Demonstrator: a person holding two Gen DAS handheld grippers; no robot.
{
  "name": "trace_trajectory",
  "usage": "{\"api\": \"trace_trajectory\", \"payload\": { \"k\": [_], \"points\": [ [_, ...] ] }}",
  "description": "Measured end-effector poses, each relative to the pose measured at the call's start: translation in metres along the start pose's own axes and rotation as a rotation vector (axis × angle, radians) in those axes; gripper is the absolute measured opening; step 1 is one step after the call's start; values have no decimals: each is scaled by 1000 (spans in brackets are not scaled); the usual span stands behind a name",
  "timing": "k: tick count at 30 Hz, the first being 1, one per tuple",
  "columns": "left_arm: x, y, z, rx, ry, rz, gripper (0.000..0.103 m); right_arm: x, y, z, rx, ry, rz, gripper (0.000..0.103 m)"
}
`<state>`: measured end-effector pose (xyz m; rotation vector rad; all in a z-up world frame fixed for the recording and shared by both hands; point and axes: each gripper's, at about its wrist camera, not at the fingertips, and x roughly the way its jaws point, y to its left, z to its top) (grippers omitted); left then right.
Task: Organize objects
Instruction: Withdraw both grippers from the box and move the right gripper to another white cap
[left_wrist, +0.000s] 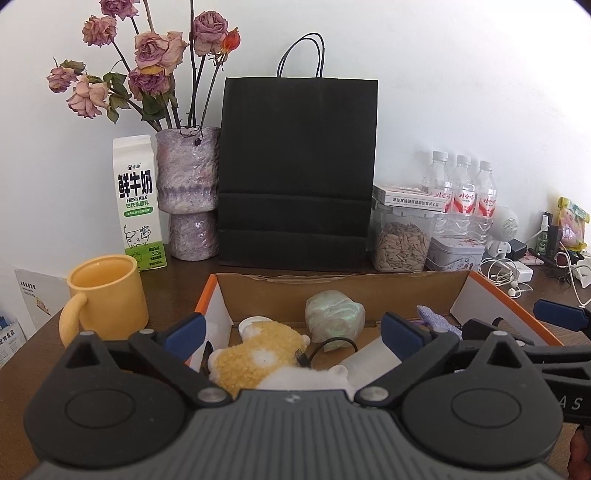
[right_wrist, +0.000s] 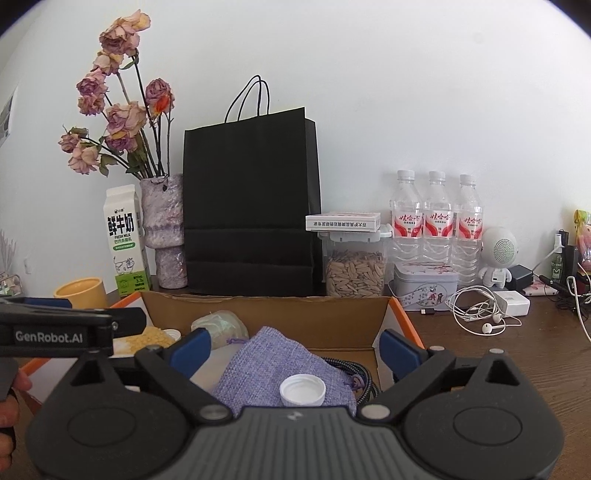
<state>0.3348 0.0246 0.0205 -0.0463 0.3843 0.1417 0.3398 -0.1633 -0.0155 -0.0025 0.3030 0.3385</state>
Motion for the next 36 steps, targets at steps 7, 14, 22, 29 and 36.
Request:
{"api": "trace_trajectory", "payload": {
  "k": [7,14,22,29,36],
  "points": [
    [-21,5,-5,-21,-5,9,103,-24,4,-8,-1,-8,-13,99],
    [-52,15,-13,-51,-5,17,103,-59,13,-20,-9,-3,-5,99],
    [-86,32,-24,-57,22,30,103,-93,32,-34,-42,47,54,99],
    [-109,43,-39,-34,55,37,103,-109,56,-52,-111,128,125,96],
    [-124,53,-53,-32,87,37,103,-109,81,-65,-179,210,188,67]
  ]
}}
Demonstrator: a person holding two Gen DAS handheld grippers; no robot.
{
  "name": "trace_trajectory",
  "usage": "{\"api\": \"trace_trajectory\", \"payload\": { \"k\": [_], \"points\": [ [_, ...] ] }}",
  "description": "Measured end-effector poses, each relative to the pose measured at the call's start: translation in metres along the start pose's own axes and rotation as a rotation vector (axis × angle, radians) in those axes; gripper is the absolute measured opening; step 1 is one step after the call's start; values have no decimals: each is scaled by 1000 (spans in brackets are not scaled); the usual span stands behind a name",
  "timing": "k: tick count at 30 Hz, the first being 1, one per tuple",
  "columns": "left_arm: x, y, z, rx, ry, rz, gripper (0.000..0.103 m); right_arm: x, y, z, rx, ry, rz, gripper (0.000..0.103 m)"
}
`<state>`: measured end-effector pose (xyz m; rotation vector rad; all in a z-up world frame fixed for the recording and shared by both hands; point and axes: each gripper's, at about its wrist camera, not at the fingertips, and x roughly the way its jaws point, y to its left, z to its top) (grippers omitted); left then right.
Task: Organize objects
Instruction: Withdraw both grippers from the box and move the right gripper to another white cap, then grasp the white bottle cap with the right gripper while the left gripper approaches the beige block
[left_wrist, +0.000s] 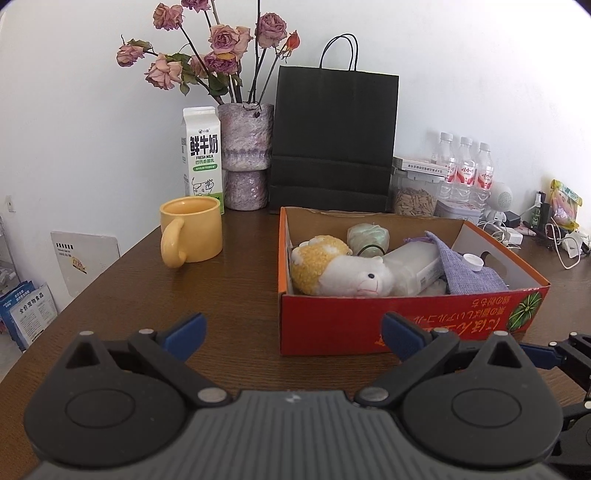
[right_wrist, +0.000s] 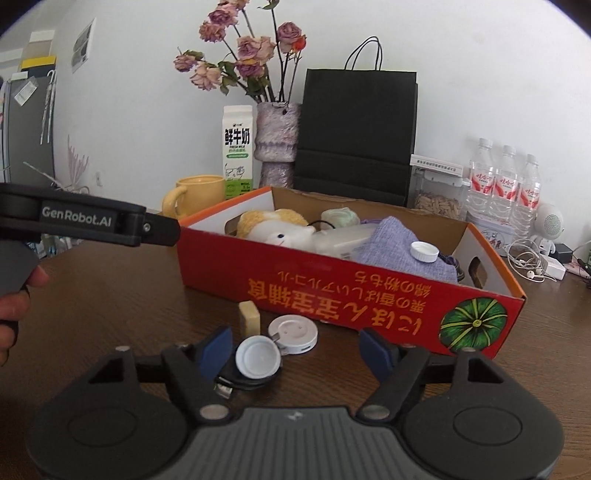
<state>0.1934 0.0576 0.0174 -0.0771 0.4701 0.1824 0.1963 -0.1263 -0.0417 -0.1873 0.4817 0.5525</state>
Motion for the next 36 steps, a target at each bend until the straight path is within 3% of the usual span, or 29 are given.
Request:
{"api": "trace_trajectory", "payload": {
  "k": [13,20,26,36],
  "points": [
    [-8,13,-15,-14,36,7,103,18,15,1,17,60,52,28],
    [-7,13,-17,-20,43,6,103,16,14,1,25,43,65,28],
    [-3,7,-20,-15,58,-2,103,6,3,2,77,-25,67,28],
    [11,-20,-25,26,87,-64,103,-9,-46,-8,176,-71,-56,28]
  ]
}}
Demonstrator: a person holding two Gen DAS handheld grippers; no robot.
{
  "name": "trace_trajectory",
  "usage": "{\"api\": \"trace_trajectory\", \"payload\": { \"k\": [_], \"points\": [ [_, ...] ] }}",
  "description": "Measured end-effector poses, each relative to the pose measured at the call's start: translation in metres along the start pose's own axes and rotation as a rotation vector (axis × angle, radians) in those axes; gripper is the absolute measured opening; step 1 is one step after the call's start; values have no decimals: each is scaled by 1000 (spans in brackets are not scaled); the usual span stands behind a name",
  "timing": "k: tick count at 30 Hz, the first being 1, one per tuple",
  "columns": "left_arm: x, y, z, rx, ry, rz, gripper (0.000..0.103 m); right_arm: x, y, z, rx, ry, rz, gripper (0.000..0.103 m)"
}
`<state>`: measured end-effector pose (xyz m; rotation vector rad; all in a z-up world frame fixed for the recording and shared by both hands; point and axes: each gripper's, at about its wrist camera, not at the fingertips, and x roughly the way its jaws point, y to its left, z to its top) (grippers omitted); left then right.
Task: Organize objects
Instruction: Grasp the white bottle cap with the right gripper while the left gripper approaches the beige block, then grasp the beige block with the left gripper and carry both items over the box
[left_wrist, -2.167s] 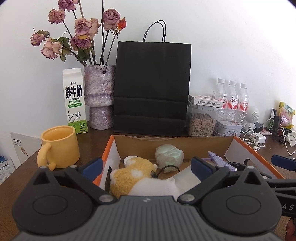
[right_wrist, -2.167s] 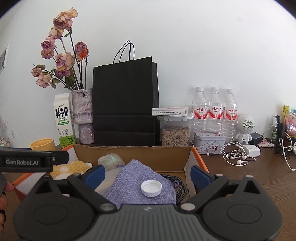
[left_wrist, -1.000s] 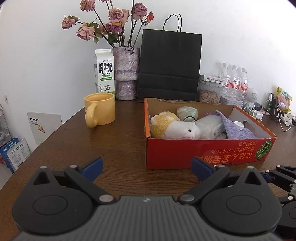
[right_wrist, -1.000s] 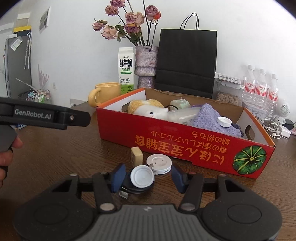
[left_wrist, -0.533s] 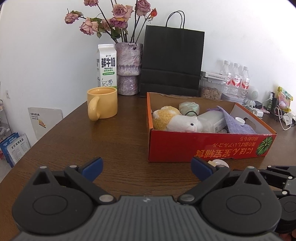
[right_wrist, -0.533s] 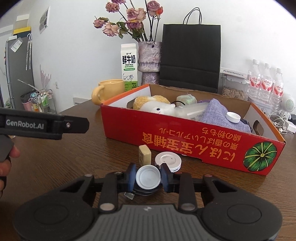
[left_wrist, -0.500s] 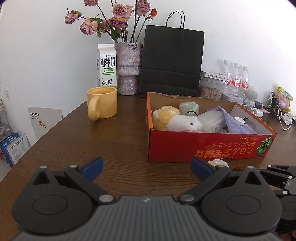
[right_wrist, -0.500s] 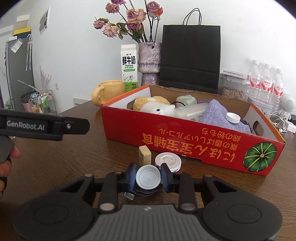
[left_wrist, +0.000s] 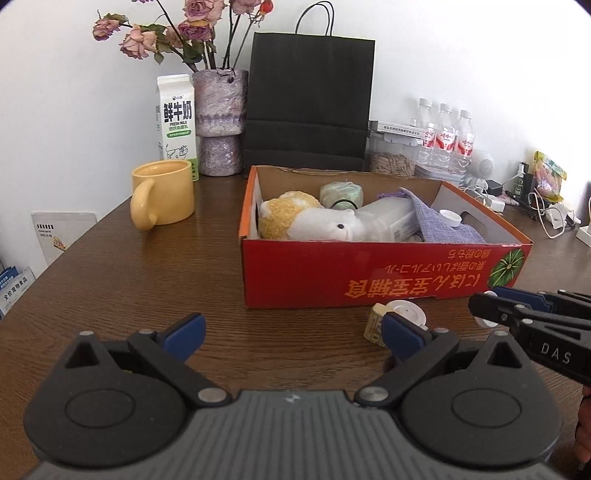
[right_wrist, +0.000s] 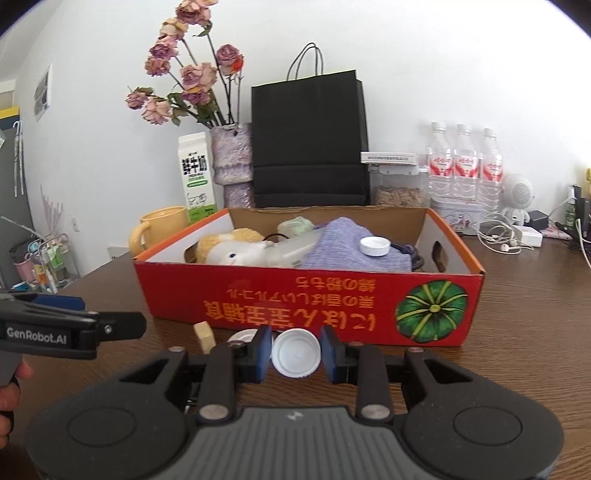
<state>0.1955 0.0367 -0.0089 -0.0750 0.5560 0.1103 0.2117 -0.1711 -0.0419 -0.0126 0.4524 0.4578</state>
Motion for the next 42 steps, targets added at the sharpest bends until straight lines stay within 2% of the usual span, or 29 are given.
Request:
{"api": "trace_trajectory", "payload": {
  "k": [6,13,16,18,21,23,24,25,26,30,42],
  "points": [
    [13,-17,-1,38,17,-37,103,-8,-31,-4,36,-15,-84,28],
    [32,-33,1,86,9,-67,103,-11,-40,-6,44,-21,-105,28],
    [41,-36,2,84,26,-85,89,-11,-39,-6,41,-22,-100,28],
    [46,-36,2,73,42,-98,75,-11,-38,-6,40,-22,-98,28],
    [49,-35,2,58,48,-126,68,-11,-37,-6,38,-21,-93,28],
    [49,-35,1,51,46,-151,59,-11,-37,-6,37,-20,-90,28],
    [49,-35,1,49,45,-164,47,-11,-37,-6,37,-19,-89,28],
    [50,-35,1,47,51,-179,39,-11,-36,-6,36,-19,-89,28],
    [51,-35,0,43,61,-191,25,-11,-36,-6,36,-19,-89,28],
    [49,-33,0,29,47,-202,23,-11,-36,-6,36,-19,-89,28],
    [16,-30,17,11,-89,-184,23,-16,-28,-4,7,-51,-76,28]
  ]
}}
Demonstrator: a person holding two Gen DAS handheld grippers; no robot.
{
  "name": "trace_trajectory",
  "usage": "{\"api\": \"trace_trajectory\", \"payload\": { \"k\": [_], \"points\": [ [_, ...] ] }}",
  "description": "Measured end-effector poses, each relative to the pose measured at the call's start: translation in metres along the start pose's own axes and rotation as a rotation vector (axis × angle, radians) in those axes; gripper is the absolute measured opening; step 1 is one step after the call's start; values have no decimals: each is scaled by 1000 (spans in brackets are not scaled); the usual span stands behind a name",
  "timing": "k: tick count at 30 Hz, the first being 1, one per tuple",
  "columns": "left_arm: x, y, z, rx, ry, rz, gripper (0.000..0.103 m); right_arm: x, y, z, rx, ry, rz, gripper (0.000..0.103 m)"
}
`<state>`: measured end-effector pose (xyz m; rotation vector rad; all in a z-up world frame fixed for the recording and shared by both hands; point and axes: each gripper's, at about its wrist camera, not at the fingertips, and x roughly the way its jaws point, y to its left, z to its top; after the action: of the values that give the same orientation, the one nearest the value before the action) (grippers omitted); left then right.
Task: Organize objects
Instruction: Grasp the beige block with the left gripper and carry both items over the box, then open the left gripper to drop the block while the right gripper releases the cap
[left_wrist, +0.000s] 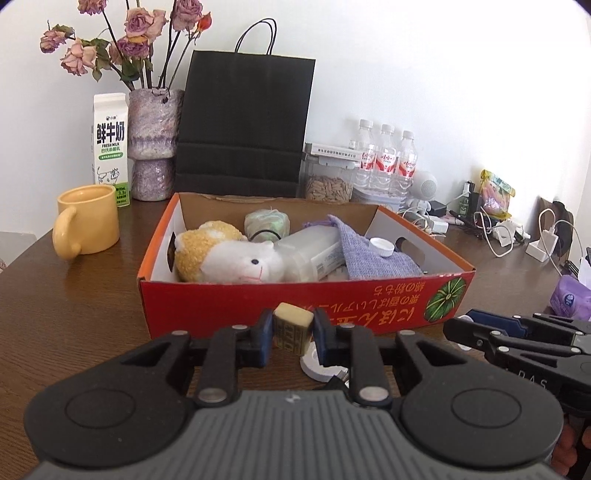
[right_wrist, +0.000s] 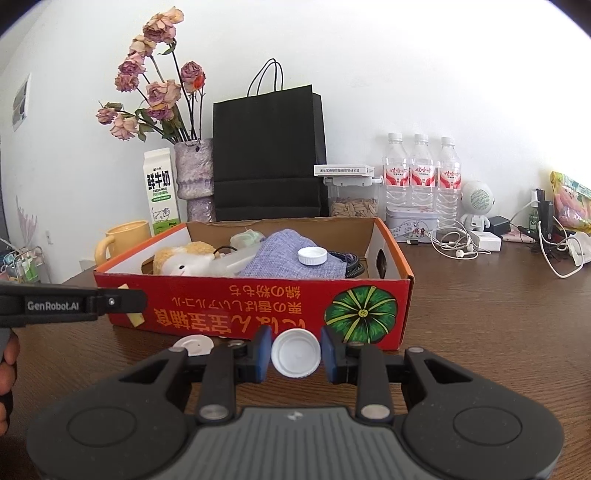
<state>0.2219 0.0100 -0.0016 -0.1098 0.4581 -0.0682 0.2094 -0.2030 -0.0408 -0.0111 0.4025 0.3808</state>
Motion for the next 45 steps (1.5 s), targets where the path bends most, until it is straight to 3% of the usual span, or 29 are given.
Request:
{"api": "trace_trajectory", "payload": {
  "k": [11,21,30,40,41,42,43,44,45],
  "points": [
    [0,-3,37,27,-75,18,23,9,8,41,-69,-78,15,28],
    [36,-2,60,26,-104,42,23,63,6,79,-57,-115,7,28],
    [84,4,80,-1,-101,66,23,117,0,90,-28,-90,12,28],
    [113,16,75,15,-47,77,25,144,-18,86,-22,-14,13,28],
    [113,17,75,13,-49,80,35,143,-19,84,-18,-11,10,31],
    [112,17,74,13,-49,87,60,143,-19,83,-16,-5,10,45],
    [110,17,74,11,-55,102,74,143,-18,82,-18,-4,7,53],
    [108,18,73,6,-73,120,99,141,-17,81,-21,-16,-3,71],
    [105,18,72,1,-99,138,103,139,-16,81,-25,-30,-14,86]
  ]
}}
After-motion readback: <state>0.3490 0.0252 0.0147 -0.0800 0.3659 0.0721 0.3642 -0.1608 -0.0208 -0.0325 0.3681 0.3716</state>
